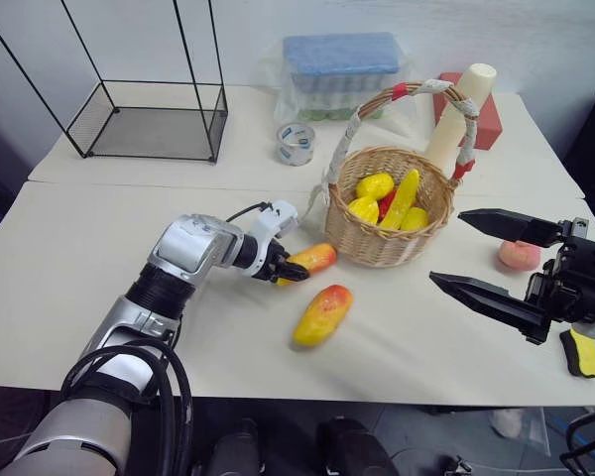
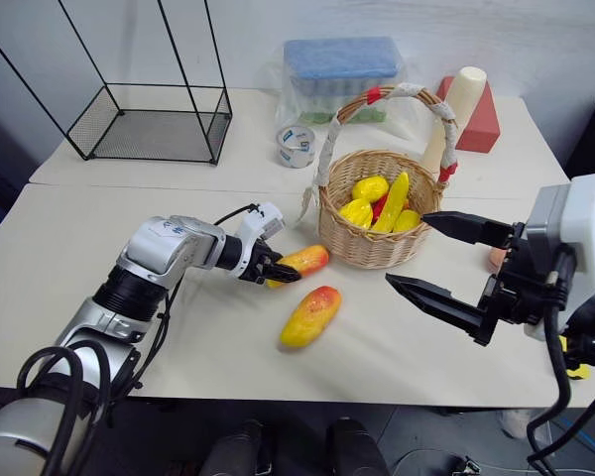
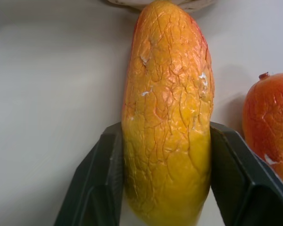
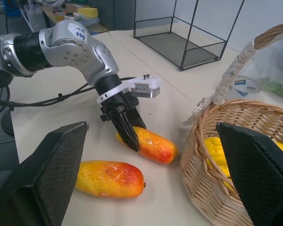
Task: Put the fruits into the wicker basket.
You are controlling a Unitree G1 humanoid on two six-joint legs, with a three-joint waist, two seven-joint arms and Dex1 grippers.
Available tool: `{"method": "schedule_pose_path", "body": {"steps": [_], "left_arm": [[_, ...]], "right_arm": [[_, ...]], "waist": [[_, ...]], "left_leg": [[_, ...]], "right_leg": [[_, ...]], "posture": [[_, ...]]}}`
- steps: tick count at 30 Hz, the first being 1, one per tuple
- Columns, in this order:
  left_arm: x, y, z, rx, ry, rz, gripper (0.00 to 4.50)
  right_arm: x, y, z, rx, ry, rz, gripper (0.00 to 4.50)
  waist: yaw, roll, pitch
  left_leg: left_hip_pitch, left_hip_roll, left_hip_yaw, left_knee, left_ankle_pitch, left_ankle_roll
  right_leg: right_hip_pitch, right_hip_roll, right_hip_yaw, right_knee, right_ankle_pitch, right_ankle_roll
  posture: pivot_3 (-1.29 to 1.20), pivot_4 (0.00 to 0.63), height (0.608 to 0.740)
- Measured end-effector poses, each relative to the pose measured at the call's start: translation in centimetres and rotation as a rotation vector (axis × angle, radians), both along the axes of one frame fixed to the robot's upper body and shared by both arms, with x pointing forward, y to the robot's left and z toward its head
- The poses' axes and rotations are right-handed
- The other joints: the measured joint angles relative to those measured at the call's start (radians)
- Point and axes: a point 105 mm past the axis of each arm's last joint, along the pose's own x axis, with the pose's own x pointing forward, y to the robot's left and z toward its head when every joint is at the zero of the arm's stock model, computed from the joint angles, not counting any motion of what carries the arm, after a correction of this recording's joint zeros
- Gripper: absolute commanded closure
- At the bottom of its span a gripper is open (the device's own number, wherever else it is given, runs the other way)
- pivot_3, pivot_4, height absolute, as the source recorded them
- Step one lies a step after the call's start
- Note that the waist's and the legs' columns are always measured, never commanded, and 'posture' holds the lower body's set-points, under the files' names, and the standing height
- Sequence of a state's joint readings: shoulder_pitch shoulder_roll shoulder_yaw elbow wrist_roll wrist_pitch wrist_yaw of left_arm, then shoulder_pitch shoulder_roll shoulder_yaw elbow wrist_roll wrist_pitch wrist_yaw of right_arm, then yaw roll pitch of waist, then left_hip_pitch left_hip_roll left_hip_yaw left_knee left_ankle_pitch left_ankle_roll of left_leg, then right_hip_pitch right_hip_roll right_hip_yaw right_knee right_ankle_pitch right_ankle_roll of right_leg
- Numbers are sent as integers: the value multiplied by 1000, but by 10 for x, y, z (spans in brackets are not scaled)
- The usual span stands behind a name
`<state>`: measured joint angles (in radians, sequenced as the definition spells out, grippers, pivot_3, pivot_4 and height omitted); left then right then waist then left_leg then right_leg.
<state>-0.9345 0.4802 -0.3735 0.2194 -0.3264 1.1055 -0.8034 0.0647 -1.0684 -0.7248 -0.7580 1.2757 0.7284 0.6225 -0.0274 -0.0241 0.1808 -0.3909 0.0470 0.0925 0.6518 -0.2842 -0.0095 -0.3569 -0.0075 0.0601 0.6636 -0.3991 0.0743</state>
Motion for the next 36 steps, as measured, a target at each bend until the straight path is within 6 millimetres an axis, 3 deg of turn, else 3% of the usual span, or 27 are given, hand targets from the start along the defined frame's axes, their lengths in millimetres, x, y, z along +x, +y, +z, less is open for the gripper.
{"method": "schedule_pose_path", "body": {"steps": [4,7,11,13,17,21,25,32,36], "left_arm": [[-7,-2,21,-71,-59,-92,2628],[-17,-7,52,-182,-112,-180,2628],[-28,-38,117,-324,-225,-294,2628],[-28,-58,135,-356,-264,-294,2628],[-15,-89,124,-343,-210,-242,2628],[1,-98,106,-278,-202,-194,1299],[9,-99,107,-285,-220,-177,109],[12,-83,125,-359,-236,-148,44],[-6,-55,142,-429,-257,-247,44]], "right_arm": [[0,-3,-3,11,12,-20,0],[-1,-7,-4,16,12,-49,0],[0,-18,-7,22,7,-120,0],[1,-21,-6,20,1,-143,0],[2,-24,-6,23,-12,-163,0],[3,-25,-5,35,-29,-175,0],[3,-27,-6,36,-29,-186,0],[2,-28,-9,41,-18,-196,0],[2,-28,-10,40,-15,-199,0]], "waist": [[2,0,0],[3,0,0],[19,-1,1],[26,-1,1],[26,-2,1],[16,-1,1],[16,-1,1],[22,-1,1],[17,-1,1]], "left_leg": [[0,0,0,0,0,0],[-1,0,0,0,0,0],[-1,-1,0,2,0,1],[-1,-1,-1,2,0,1],[-1,-2,0,2,0,1],[-1,-1,1,-1,1,0],[-1,0,1,-1,1,-1],[-1,0,1,-1,1,-1],[0,0,2,-2,1,-1]], "right_leg": [[0,0,0,0,0,0],[0,0,0,0,0,0],[1,-1,-1,0,0,0],[1,-1,-1,-1,0,1],[1,0,0,0,0,1],[-2,1,1,0,0,0],[-2,1,1,0,0,0],[-2,1,1,1,0,0],[-2,1,1,2,0,0]], "posture": [[0,150,740],[0,150,740],[0,150,740],[0,150,740],[0,150,740],[0,150,740],[0,150,740],[0,150,740],[0,150,740]]}}
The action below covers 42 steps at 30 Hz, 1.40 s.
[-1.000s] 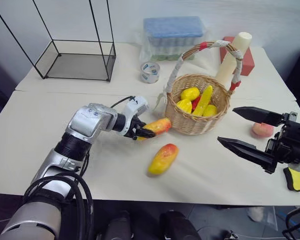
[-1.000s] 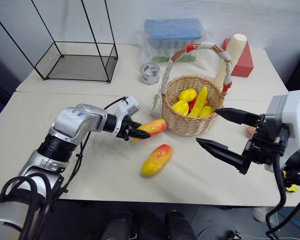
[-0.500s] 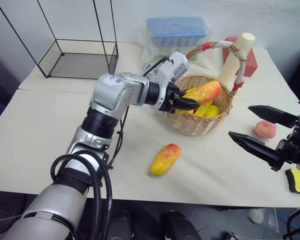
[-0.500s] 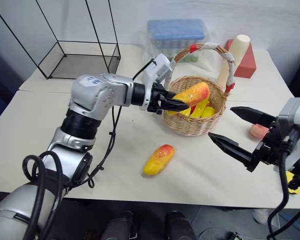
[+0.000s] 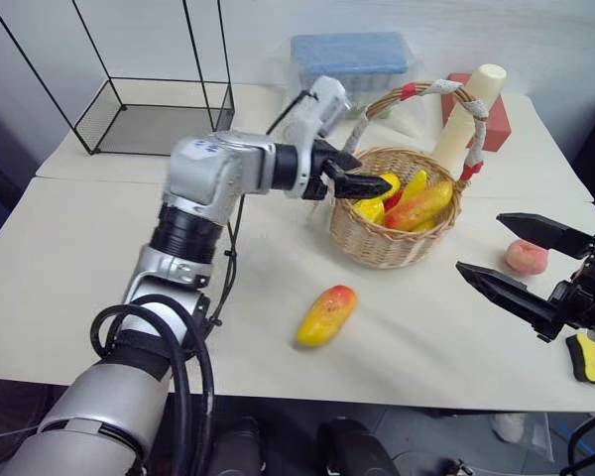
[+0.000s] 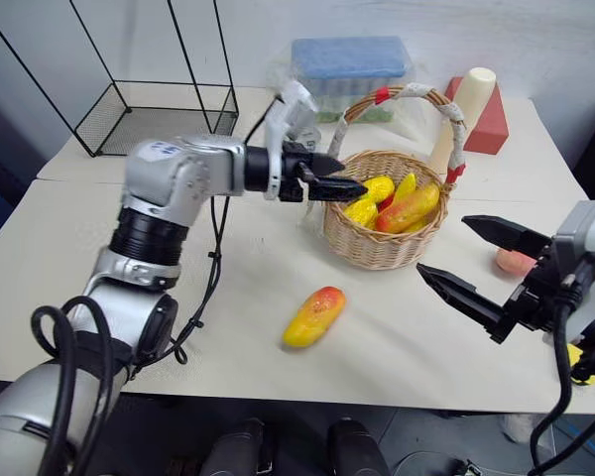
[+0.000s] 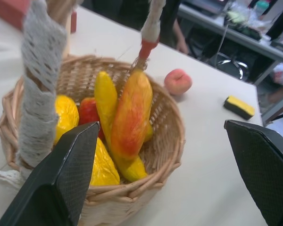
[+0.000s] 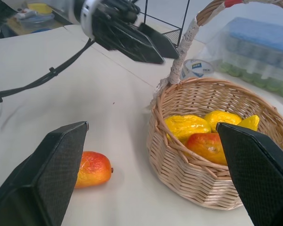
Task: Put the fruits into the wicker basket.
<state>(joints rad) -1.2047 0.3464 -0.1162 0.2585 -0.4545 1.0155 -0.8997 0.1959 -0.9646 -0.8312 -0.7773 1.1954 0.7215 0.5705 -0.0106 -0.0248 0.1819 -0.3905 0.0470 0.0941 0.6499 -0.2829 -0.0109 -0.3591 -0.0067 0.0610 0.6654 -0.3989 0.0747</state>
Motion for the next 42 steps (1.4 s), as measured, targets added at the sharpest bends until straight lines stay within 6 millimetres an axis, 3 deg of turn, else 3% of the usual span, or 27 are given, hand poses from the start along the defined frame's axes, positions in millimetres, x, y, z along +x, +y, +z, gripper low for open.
{"method": "schedule_pose_path", "body": {"steps": [2,4,8,12,16,25,32,38,42], "left_arm": [[-12,31,-12,59,18,-50,44],[-22,62,-39,163,97,-68,44],[-43,86,-82,299,310,-84,44],[-60,77,-94,310,499,-96,44],[-65,49,-116,326,644,-74,44],[-57,24,-152,423,673,4,44],[-56,17,-156,448,637,-2,2025],[-48,38,-144,424,558,7,2126],[-39,41,-107,320,441,-32,2126]], "right_arm": [[-1,-2,-1,-1,8,-5,0],[-2,-5,-4,-11,24,-16,0],[-9,-10,-9,-39,52,-15,0],[-15,-8,-14,-46,82,9,0],[-18,-1,-18,-48,86,25,0],[-15,2,-14,-28,64,15,0],[-15,2,-12,-16,58,9,0],[-14,4,-12,-15,59,10,0],[-13,6,-12,-8,57,20,0]], "waist": [[-11,0,0],[-17,0,0],[-9,0,0],[2,0,0],[8,0,0],[-3,-1,0],[4,-1,0],[-2,-1,0],[2,-1,0]], "left_leg": [[2,0,0,-1,0,-1],[2,0,0,-1,1,-2],[1,-1,-2,2,1,0],[1,-1,-2,3,0,2],[0,-1,-3,4,0,2],[0,-1,-2,3,0,1],[0,-1,-2,3,0,1],[1,-1,-2,3,1,1],[0,-1,-2,3,0,1]], "right_leg": [[0,0,0,2,-1,-1],[0,0,0,3,-1,-2],[3,-1,-1,2,-1,-2],[3,-2,-1,2,-1,-2],[3,-2,-1,2,-1,-1],[2,-1,-1,2,-1,-1],[2,-1,-1,2,-1,-1],[2,-1,-1,3,-1,-1],[2,-1,-1,2,-1,-1]], "posture": [[0,150,740],[0,150,740],[0,150,740],[0,150,740],[0,150,740],[0,150,740],[0,150,740],[0,150,740],[0,150,740]]}}
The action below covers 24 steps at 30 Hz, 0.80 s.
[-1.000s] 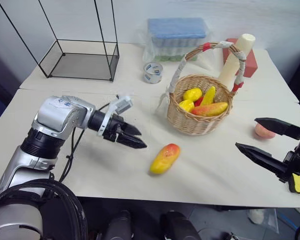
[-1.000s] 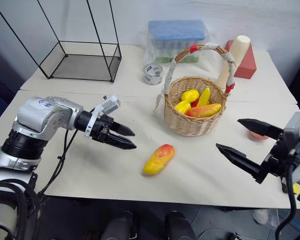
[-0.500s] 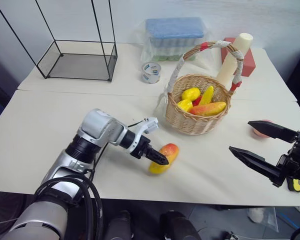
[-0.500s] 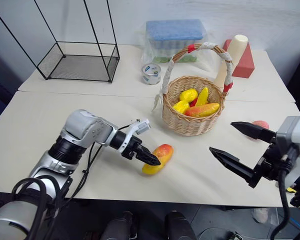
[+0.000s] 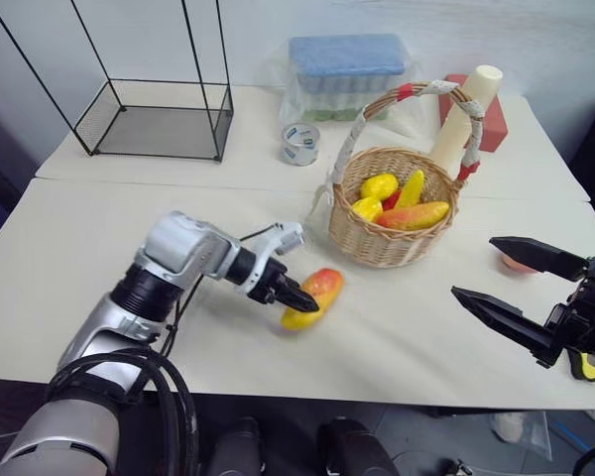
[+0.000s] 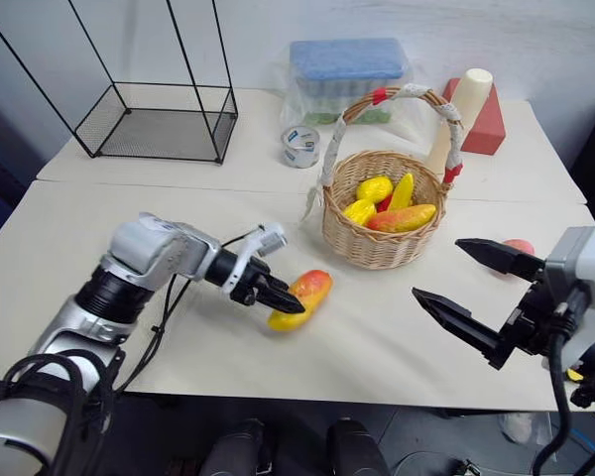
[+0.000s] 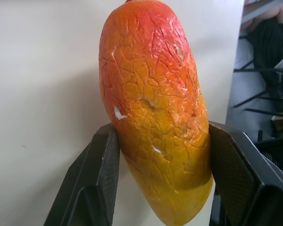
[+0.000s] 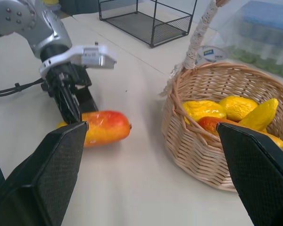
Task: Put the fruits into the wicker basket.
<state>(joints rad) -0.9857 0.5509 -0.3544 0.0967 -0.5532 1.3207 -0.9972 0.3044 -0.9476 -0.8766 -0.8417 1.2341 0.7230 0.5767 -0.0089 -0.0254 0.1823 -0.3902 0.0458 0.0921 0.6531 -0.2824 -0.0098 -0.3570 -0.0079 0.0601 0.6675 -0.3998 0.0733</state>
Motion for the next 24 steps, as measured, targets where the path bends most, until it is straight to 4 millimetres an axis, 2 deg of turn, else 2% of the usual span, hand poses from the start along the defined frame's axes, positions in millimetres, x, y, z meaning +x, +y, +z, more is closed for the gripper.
{"method": "schedule_pose_path", "body": {"steps": [2,4,8,10,13,15,18,20,24], "left_arm": [[4,-3,23,-69,-64,-7,2126],[8,-16,45,-156,-79,-10,2126],[26,-64,76,-242,-125,52,2126],[38,-78,84,-255,-145,117,2126],[57,-92,87,-257,-181,215,2126],[63,-96,81,-245,-190,248,1404],[70,-100,69,-213,-182,289,544],[71,-101,68,-205,-199,302,30],[69,-96,74,-246,-234,269,30]], "right_arm": [[0,1,0,2,-3,4,0],[1,1,1,4,-6,5,0],[4,5,-2,8,1,17,0],[6,7,-1,8,-7,17,0],[9,7,-3,6,-7,9,0],[11,6,-2,3,-15,-2,0],[13,4,-4,14,-11,-15,0],[14,4,-5,21,-8,-22,0],[14,-1,-12,35,8,-64,0]], "waist": [[6,0,0],[12,0,0],[15,0,0],[10,-1,0],[-1,0,0],[-2,0,0],[0,-1,0],[3,0,0],[7,0,0]], "left_leg": [[0,0,0,0,0,0],[-1,-1,-1,1,0,1],[-4,-1,-1,3,-2,3],[-4,-1,-1,3,-2,3],[-2,-1,1,-1,-1,1],[-1,0,1,-2,0,0],[-2,0,1,-3,0,-1],[-2,0,1,-3,0,-1],[-1,0,1,-3,0,-1]], "right_leg": [[0,0,0,-1,0,0],[1,0,-1,-1,0,0],[0,0,-1,-3,1,2],[0,0,0,-4,1,2],[-2,1,1,-3,1,2],[-2,1,1,-3,1,2],[-3,1,1,-2,1,2],[-3,1,1,-2,1,2],[-3,0,1,-2,1,2]], "posture": [[0,150,740],[0,150,740],[0,150,740],[0,150,740],[0,150,740],[0,150,740],[0,150,740],[0,150,740],[0,150,740]]}}
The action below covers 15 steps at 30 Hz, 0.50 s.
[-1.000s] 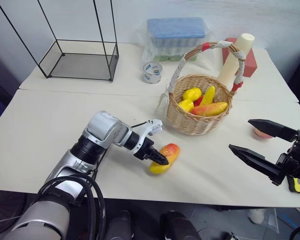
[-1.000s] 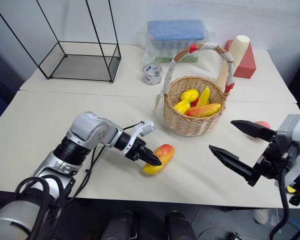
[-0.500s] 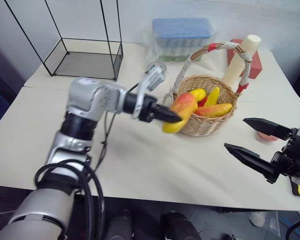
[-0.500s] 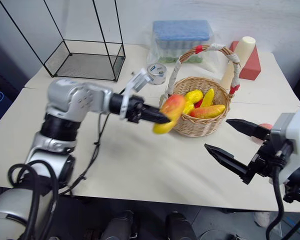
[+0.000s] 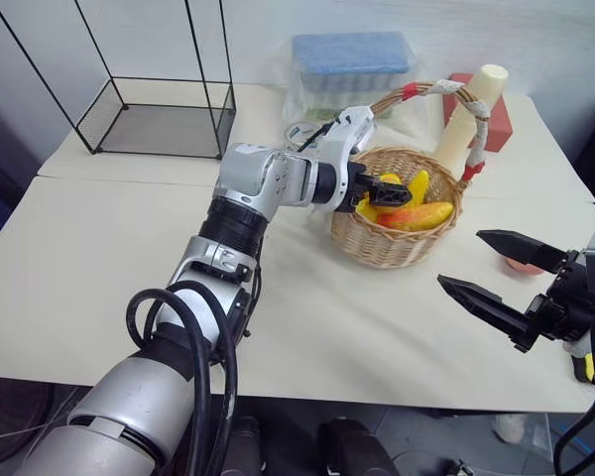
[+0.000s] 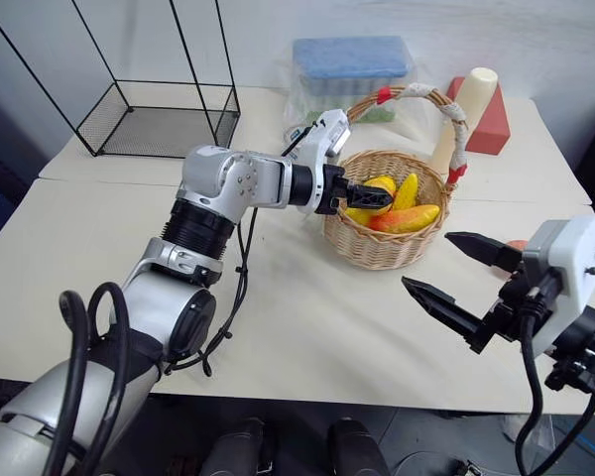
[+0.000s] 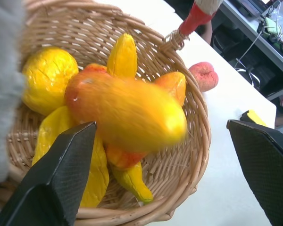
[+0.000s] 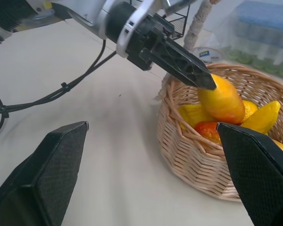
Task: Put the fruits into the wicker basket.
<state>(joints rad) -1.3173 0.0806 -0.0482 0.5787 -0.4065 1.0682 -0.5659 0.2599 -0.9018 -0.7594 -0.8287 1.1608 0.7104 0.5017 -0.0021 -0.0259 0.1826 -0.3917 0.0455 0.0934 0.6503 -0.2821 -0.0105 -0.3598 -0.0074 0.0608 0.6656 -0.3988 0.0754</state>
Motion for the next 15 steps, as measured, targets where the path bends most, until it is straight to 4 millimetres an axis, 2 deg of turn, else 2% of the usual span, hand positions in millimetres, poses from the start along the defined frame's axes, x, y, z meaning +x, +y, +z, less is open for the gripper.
{"method": "schedule_pose_path", "body": {"steps": [3,4,7,10,14,15], "left_arm": [[-12,18,9,-47,-87,-84,30],[-26,30,14,-78,-157,-159,30],[-48,62,23,-98,-288,-264,30],[-68,76,28,-105,-375,-384,30],[-84,99,28,-115,-404,-480,30],[-86,99,28,-120,-409,-497,30]], "right_arm": [[-4,-15,-7,3,21,-83,0],[-10,-27,-9,7,22,-143,0],[-21,-61,-20,7,64,-307,0],[-29,-86,-25,-2,73,-423,0],[-33,-120,-32,21,105,-560,0],[-32,-123,-33,28,104,-573,0]], "waist": [[-3,0,0],[-2,1,0],[-1,1,0],[-1,1,0],[-5,1,0],[-5,1,0]], "left_leg": [[1,1,1,-1,1,-1],[1,1,1,-3,1,-3],[3,2,0,-2,1,-5],[6,0,0,0,2,-3],[7,0,0,0,2,-2],[7,0,0,-1,2,-2]], "right_leg": [[-1,0,0,1,0,0],[-1,1,0,2,-1,-2],[0,2,-1,4,-2,-3],[4,0,0,3,-2,-3],[6,0,0,3,-1,-3],[6,0,0,3,-1,-3]], "posture": [[0,150,740],[0,150,740],[0,150,740],[0,150,740],[0,150,740],[0,150,740]]}}
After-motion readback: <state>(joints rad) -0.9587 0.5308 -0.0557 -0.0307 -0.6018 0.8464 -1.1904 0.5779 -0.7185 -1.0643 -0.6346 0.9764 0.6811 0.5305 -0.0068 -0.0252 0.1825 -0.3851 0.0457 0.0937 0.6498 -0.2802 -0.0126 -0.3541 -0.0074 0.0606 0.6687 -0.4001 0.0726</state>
